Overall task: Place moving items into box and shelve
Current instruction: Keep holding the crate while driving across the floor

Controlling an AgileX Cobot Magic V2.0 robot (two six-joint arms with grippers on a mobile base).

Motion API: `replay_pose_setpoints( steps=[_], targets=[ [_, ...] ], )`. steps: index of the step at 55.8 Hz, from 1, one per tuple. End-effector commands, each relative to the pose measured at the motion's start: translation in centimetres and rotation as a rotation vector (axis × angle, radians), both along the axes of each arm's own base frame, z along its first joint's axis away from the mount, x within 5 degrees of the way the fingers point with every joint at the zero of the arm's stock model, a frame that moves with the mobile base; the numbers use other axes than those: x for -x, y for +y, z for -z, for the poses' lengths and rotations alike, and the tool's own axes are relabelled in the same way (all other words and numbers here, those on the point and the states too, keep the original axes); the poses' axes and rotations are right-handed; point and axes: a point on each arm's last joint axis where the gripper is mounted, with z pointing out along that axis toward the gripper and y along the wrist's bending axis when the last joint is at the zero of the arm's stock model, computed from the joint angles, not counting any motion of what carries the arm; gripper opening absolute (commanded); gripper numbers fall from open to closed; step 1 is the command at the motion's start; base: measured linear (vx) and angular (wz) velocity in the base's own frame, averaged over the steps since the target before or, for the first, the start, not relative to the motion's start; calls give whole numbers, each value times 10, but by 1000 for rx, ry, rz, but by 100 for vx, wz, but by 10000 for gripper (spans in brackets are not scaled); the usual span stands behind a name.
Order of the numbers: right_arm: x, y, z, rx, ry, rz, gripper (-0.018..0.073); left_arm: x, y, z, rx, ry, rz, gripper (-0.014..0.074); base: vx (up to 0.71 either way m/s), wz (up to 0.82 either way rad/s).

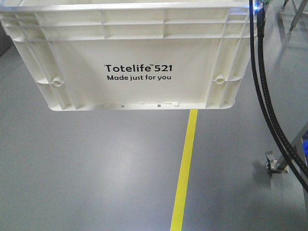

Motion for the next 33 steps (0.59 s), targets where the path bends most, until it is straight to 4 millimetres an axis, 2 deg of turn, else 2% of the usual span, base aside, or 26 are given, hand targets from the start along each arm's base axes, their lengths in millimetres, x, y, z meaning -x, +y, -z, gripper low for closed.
replay_pose_setpoints(
  steps=[1,33],
  targets=[
    [19,-27,-47,105,-236,66,-4,19,19,-47,-63,-256,-60,-1,57,-15],
    [19,-27,-47,102,-235,64,-4,19,19,-47,-64,-256,-60,-1,57,-20]
  ],
)
